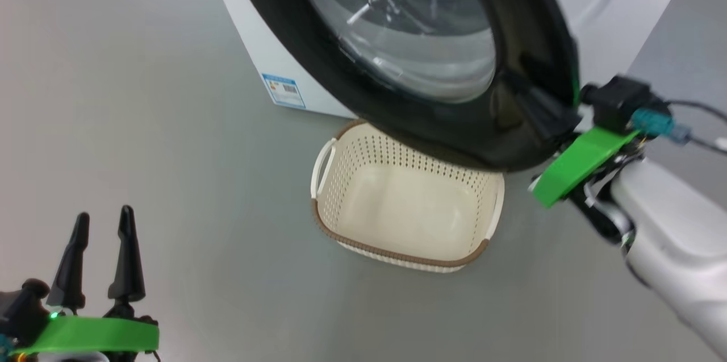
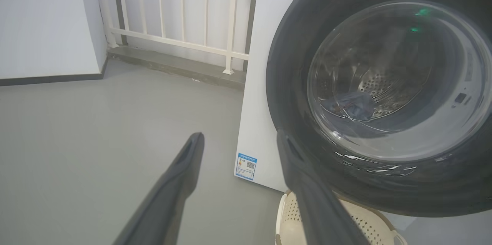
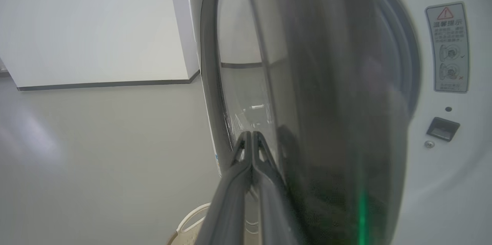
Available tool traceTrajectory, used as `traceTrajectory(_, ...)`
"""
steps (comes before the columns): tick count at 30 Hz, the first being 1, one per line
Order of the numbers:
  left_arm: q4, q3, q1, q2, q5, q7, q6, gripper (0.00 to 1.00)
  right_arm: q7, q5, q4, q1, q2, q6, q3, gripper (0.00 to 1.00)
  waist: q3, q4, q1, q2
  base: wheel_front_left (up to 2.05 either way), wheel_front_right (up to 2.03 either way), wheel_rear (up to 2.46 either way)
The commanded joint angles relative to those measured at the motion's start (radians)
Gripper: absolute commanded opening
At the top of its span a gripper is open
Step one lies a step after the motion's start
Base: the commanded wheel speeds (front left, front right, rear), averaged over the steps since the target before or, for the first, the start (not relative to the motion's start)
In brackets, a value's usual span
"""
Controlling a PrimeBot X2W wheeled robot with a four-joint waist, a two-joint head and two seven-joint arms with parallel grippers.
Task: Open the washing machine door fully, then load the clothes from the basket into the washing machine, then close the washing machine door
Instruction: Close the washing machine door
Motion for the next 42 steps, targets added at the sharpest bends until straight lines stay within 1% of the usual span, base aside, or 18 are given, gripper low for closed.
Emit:
traceTrajectory(1, -0.026, 0.028, -0.043, 0.036, -0.013, -0.006, -0.003, 1.00, -0.005, -0.014, 0.005, -0.040, -0.020, 0.000, -0.018, 0.00, 0.059, 0.008, -0.0001, 0.0000, 0.00, 0.00, 0.00)
traceTrajectory(6, -0.024, 0.026, -0.079, 0.033, -0.023, -0.006, -0.003, 1.00, -0.005, -0.018, 0.061, -0.129, -0.038, 0.000, -0.063, 0.00, 0.129, 0.018, -0.0001, 0.0000, 0.00, 0.00, 0.00)
traceTrajectory(11, -0.029, 0.021, -0.118, 0.032, -0.039, -0.006, -0.003, 1.00, -0.005, -0.047, 0.098, -0.229, -0.052, 0.000, -0.111, 0.00, 0.203, 0.030, -0.0001, 0.0000, 0.00, 0.00, 0.00)
traceTrajectory(20, -0.029, 0.007, -0.153, 0.026, -0.055, -0.006, -0.003, 1.00, -0.005, -0.072, 0.141, -0.360, -0.084, 0.000, -0.146, 0.00, 0.280, 0.048, -0.0001, 0.0000, 0.00, 0.00, 0.00)
traceTrajectory(25, -0.028, 0.006, -0.168, 0.021, -0.060, -0.006, -0.003, 1.00, -0.005, -0.097, 0.180, -0.423, -0.092, 0.000, -0.187, 0.00, 0.308, 0.058, -0.0001, 0.0000, 0.00, 0.00, 0.00)
traceTrajectory(31, -0.021, 0.017, -0.173, 0.017, -0.061, -0.006, -0.003, 1.00, -0.005, -0.137, 0.202, -0.441, -0.075, 0.000, -0.235, 0.00, 0.311, 0.060, -0.0001, 0.0000, 0.00, 0.00, 0.00)
traceTrajectory(42, -0.016, 0.019, -0.171, 0.022, -0.051, -0.006, -0.003, 1.00, -0.005, -0.138, 0.202, -0.383, -0.034, 0.000, -0.244, 0.00, 0.276, 0.041, -0.0001, 0.0000, 0.00, 0.00, 0.00)
